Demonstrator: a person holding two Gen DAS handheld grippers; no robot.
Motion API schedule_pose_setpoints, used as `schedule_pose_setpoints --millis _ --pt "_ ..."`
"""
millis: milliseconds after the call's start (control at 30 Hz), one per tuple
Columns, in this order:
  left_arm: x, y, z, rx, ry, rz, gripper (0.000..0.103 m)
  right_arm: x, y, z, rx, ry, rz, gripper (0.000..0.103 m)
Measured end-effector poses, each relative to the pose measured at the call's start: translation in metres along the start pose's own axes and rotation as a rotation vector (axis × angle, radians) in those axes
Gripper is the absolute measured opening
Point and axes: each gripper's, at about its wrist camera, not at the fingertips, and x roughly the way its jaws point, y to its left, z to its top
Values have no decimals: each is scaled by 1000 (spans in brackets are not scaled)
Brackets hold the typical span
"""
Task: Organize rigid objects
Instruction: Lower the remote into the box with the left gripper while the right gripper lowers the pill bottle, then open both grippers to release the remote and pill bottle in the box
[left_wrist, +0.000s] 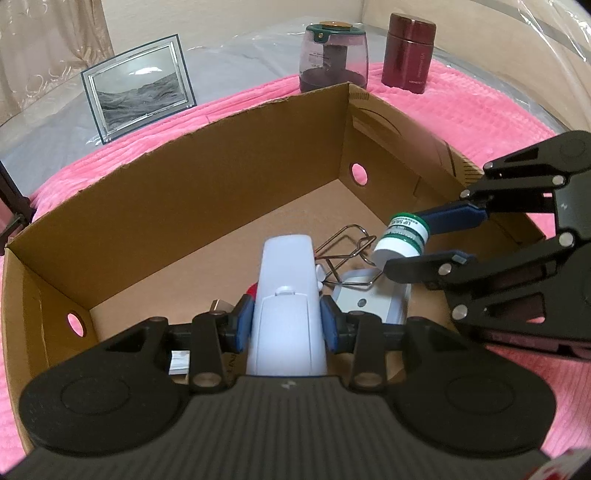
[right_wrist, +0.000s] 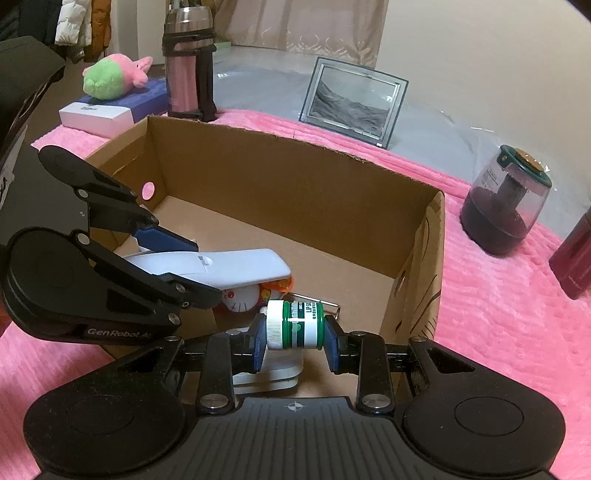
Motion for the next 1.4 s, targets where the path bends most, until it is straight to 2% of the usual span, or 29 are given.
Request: schedule_pose_setpoints --millis 467,1000,1400 --pt "1 5 -2 -21 0 -1 33 -1 -1 1 0 1 -9 28" --pt "-32 25 -10 -53 -72 27 33 4 9 7 -13 17 28 28" --pt "-46 31 -15 -66 -107 28 34 11 12 11 22 31 40 29"
